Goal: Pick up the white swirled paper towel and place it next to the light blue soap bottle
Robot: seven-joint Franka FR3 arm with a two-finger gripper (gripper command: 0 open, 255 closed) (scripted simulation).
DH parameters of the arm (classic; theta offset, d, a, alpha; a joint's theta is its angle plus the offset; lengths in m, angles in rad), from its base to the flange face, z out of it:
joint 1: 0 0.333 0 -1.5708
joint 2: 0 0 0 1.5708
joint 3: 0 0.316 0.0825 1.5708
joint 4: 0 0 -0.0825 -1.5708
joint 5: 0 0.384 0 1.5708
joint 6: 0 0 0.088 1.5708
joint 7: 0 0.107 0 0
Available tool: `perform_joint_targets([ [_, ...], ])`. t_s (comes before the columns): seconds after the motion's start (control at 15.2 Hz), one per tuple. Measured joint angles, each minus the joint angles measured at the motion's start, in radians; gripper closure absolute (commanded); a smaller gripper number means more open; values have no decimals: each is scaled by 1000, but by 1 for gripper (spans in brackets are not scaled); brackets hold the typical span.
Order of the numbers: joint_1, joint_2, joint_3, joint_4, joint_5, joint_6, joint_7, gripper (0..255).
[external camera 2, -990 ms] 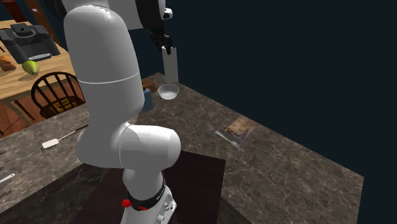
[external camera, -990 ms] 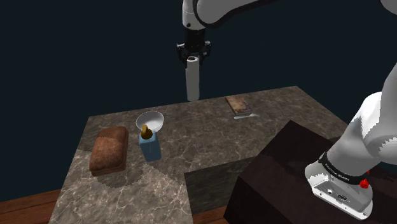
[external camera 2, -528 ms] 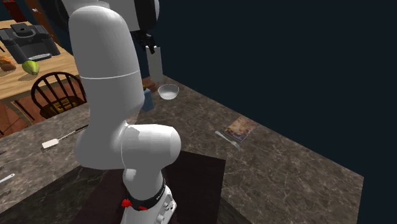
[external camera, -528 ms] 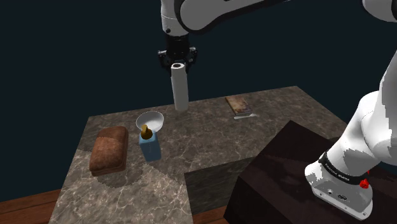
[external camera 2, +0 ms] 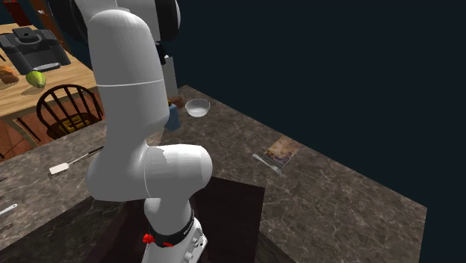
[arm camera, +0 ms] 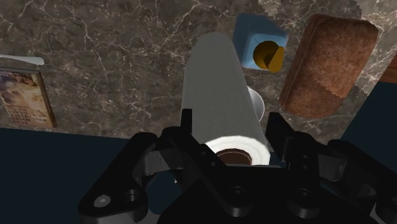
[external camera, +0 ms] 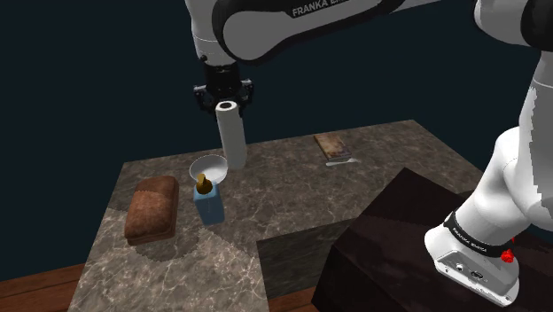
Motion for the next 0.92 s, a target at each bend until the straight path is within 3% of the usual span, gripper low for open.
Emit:
perform_joint_targets([
  [0.92, 2, 43, -8, -125, -27, 162, 45, 255],
])
